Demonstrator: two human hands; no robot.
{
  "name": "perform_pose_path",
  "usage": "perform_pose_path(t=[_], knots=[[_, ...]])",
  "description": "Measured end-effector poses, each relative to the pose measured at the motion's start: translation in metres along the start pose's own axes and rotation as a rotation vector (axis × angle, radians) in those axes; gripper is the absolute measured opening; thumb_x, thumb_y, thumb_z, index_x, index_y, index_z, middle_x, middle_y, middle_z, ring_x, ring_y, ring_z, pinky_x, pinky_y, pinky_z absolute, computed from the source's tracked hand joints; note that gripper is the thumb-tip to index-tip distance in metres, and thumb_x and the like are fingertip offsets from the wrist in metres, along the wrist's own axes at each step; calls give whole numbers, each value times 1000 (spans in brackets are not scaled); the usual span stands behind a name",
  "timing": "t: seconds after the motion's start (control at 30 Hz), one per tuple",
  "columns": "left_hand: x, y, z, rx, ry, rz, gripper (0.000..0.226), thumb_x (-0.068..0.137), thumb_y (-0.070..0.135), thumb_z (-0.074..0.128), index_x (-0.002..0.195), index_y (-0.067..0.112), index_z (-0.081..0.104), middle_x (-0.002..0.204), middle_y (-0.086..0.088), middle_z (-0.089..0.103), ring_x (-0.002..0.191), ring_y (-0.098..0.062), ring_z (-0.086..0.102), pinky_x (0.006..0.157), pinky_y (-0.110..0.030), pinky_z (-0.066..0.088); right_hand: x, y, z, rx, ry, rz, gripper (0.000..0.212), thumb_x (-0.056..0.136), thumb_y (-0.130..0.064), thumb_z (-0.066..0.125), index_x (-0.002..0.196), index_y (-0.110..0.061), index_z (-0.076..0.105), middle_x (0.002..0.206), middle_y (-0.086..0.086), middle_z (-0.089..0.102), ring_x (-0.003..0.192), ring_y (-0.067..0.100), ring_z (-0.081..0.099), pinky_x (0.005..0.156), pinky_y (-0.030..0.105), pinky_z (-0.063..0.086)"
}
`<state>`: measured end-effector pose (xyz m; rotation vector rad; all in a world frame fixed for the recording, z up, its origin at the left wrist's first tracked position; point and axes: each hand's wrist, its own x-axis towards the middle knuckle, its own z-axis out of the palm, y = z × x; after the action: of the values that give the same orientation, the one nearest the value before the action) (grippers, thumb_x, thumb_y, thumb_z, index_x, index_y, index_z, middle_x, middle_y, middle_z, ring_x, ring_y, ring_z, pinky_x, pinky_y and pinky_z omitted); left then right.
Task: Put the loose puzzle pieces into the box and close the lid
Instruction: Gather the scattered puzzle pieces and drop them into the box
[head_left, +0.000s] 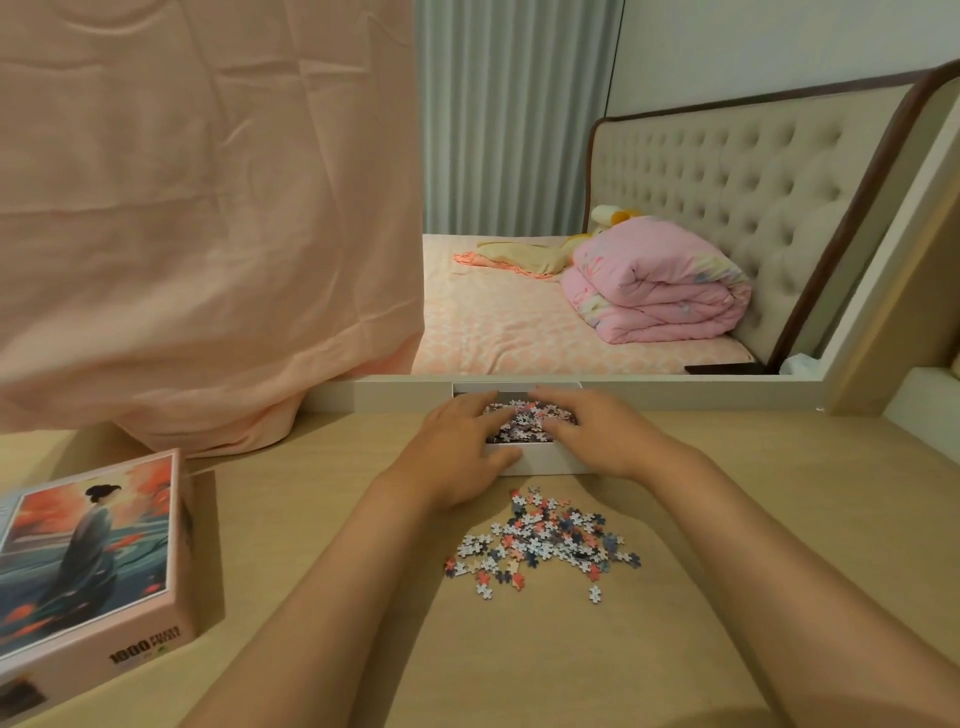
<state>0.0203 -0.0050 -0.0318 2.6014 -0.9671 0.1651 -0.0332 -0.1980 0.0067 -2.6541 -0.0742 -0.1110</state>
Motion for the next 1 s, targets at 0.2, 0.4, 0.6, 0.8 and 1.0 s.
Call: perform_pose_path(t=[0.2, 0.4, 0.6, 0.8, 1.0], knots=[[-15, 20, -15, -103, 316, 173, 18, 94, 24, 58, 108, 25, 69, 109, 5, 57, 108, -16, 44, 93, -38, 41, -37, -8, -17, 135, 126, -50, 21, 92, -19, 67, 107, -31, 74, 94, -18, 68, 79, -8, 59, 74, 13, 44], [-47, 44, 7, -73, -134, 138, 50, 93, 43, 55, 140, 29, 47, 146, 8, 41, 133, -13, 39, 110, -33, 35, -71, 2, -10, -91, -377, 193, 91, 64, -39, 91, 144, -31, 47, 140, -4, 53, 112, 10, 58, 87, 19, 47], [-53, 51, 19, -35, -259, 134, 65, 93, 45, 56, 150, 24, 35, 157, 7, 30, 143, -14, 26, 117, -30, 21, -75, 5, 6, -103, -309, 172, 73, 66, -34, 90, 132, -26, 60, 103, -8, 61, 91, 11, 60, 81, 25, 47], [-59, 44, -8, -214, -280, 97, 62, 82, 39, 70, 139, 33, 48, 131, 10, 55, 112, -6, 56, 94, -28, 46, -73, -2, 14, 77, -239, 110, 52, 74, -25, 86, 122, -21, 67, 104, -4, 67, 86, 9, 63, 89, 33, 54], [-69, 32, -35, 276, -610, -170, 99, 53, 74, 76, 133, 31, 36, 133, 4, 30, 125, -21, 31, 99, -50, 43, -78, -5, 9, -216, -332, 149, 78, 64, -57, 83, 127, -22, 53, 129, 3, 50, 112, 21, 53, 98, 40, 48]])
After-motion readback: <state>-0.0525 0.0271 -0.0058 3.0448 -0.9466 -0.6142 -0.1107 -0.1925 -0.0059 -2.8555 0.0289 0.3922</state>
